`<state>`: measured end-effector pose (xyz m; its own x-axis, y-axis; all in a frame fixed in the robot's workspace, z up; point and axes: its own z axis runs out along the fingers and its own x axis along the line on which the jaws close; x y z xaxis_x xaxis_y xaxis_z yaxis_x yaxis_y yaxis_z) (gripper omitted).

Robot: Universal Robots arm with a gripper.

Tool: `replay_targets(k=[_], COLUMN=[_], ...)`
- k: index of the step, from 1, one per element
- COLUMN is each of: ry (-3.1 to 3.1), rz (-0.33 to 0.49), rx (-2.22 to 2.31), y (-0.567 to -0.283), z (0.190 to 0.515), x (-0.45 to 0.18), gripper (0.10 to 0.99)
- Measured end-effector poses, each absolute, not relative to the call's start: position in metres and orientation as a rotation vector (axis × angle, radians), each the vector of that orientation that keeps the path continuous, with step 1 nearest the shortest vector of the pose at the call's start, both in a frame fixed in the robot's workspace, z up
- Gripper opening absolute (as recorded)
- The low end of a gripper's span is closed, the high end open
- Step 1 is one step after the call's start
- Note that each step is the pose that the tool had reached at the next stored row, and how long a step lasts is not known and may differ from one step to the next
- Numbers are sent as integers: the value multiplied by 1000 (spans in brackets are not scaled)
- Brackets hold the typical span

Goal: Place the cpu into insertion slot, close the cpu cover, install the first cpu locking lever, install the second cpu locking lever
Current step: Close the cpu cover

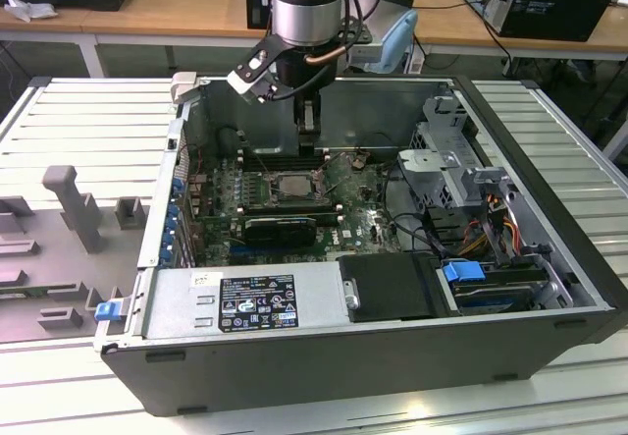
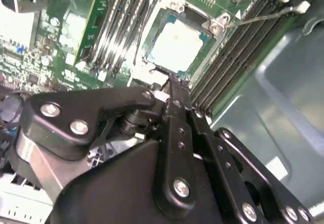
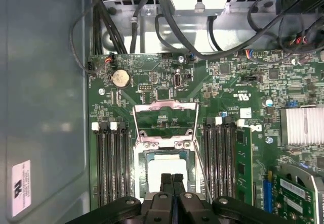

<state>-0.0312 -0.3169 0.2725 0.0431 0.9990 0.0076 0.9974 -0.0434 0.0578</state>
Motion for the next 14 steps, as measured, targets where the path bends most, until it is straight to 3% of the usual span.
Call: replay_targets(k=[14], ry=[2147], rz=[70], rx=[2242], y=[-317], z=[270], x=[-11], gripper=[106])
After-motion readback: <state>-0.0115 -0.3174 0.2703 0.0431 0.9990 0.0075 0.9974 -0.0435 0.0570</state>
